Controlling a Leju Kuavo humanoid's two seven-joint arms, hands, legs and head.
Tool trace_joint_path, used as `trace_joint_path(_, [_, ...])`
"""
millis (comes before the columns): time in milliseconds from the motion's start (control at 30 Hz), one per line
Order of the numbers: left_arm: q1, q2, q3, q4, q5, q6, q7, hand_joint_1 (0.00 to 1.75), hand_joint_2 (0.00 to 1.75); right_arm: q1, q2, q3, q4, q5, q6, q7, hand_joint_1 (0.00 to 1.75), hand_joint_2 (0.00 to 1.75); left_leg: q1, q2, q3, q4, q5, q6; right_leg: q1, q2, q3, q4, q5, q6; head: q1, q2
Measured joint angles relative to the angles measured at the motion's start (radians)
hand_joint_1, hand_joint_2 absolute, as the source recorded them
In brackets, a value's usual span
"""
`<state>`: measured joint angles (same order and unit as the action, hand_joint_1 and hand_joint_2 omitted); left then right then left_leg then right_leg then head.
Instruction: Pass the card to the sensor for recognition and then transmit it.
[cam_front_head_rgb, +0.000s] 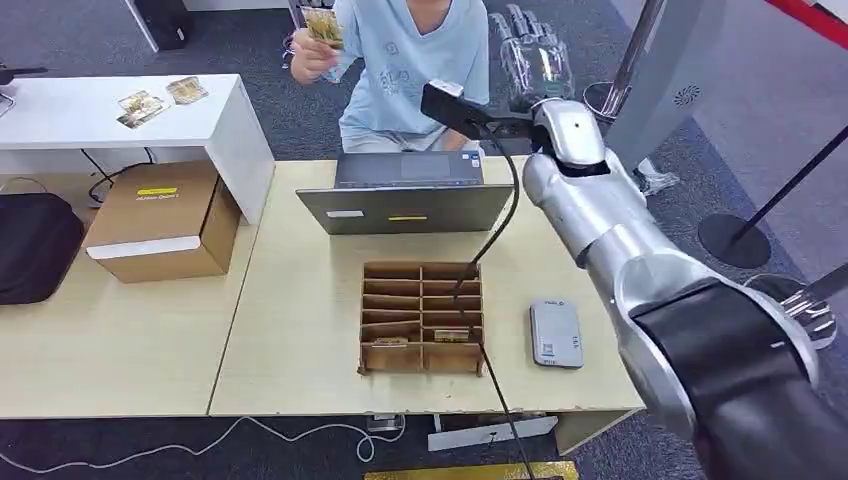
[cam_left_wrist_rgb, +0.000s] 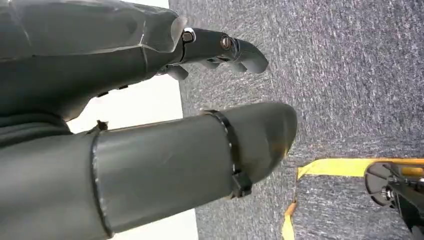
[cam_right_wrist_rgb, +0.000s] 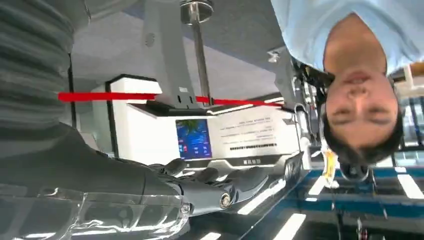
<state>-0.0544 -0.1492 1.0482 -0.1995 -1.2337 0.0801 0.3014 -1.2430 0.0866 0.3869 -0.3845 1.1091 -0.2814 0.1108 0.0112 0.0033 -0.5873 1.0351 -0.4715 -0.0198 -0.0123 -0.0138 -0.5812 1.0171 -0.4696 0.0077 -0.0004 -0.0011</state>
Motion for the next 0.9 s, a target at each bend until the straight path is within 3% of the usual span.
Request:
trace_joint_path(200, [0.000,-0.001,0.013,0.000,0.008,0.008,0.000,0.00,0.00,0.044,-0.042,-0.071,-0.052,-0.089,-0.067,-0.104,0.00,1.75,0.000,0.000,0.000,0.000,0.000,0.000,0.000,0.000,0.000,0.000,0.000,0.000,0.000,0.000])
trace_joint_path(367, [0.001,-0.002,0.023,0.000,0.010,0.011,0.000,0.00,0.00,0.129,-0.117,-0.114,-0.152,-0.160,-0.115,-0.170,0.00,1.75,0.000,-0.001,0.000,0.000,0.000,0.000,0.000,-0.001,0.000,-0.001,0.000,0.001,0.000,0.000])
trace_joint_path(700, [0.001,-0.010,0.049,0.000,0.031,0.027,0.000,0.00,0.00,0.313,-0.269,-0.128,-0.425,-0.207,-0.086,-0.198,0.00,1.75,0.000,0.000,0.000,0.001,0.000,0.000,0.000,0.000,0.000,-0.001,0.001,0.001,0.000,0.000])
trace_joint_path(900, [0.007,-0.017,0.069,0.000,0.037,0.033,0.000,0.00,0.00,0.529,-0.393,-0.131,-0.677,-0.239,-0.092,-0.193,0.00,1.75,0.000,-0.004,-0.001,0.000,-0.001,0.000,0.000,-0.004,0.001,-0.001,0.000,0.002,0.000,0.000])
